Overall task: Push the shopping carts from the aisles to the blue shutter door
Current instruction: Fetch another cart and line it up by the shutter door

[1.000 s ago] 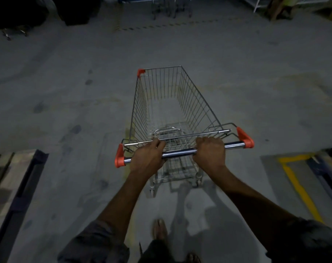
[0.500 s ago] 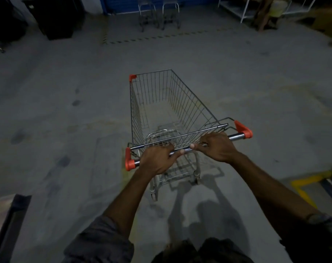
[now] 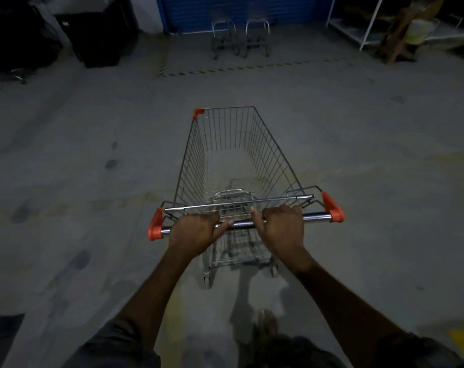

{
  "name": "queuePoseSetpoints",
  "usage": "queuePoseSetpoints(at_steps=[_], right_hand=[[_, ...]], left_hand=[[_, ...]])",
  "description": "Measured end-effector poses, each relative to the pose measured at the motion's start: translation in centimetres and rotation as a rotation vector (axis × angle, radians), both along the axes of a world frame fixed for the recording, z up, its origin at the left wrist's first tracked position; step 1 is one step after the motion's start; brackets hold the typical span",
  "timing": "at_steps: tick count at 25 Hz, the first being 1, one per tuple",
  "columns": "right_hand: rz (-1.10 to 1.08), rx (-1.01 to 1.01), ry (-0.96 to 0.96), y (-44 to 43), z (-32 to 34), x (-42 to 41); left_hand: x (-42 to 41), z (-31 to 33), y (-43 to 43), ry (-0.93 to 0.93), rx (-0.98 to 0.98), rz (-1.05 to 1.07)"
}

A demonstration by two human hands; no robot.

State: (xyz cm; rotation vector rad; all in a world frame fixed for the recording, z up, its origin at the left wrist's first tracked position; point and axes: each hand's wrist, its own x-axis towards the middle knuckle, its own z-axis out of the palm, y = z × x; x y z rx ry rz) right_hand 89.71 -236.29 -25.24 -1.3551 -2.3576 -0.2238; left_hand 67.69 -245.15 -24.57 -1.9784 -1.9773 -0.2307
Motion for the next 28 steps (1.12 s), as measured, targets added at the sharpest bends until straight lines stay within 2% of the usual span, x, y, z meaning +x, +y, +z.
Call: queuePoseSetpoints(at_steps=[3, 8, 12, 14, 16, 21, 28], right_hand=[[-0.009, 0.002, 0.061, 6.0, -0.3, -2.2], [-0.001, -0.094, -0.022, 16.3, 0.4, -5.5], [0.204, -0.138, -0.042, 27.5, 0.6, -8.0], [0.237, -0.185, -0.014, 32.4, 0.7, -9.5], [0.198, -0.202, 0.031, 37.1, 0.7, -11.3], [0.126, -0.288, -0.072, 47.9, 1.4, -17.2], [0.052, -0.33, -0.102, 60.8, 2.0, -25.5]], left_hand=[[-2.1, 0.4, 6.1, -0.092, 0.0, -0.005], [-6.0, 0.8, 17.2, -0.116, -0.099, -0.047], [-8.9, 0.6, 25.9, -0.186, -0.167, -0.05], [-10.5, 0.7, 30.2, -0.23, -0.187, -0.053], [-12.3, 0.8, 35.0, -0.247, -0.2, -0.058], [-18.4, 1.1, 46.1, -0.269, -0.22, -0.102], [-27.4, 2.1, 61.7, -0.338, -0.284, -0.158]])
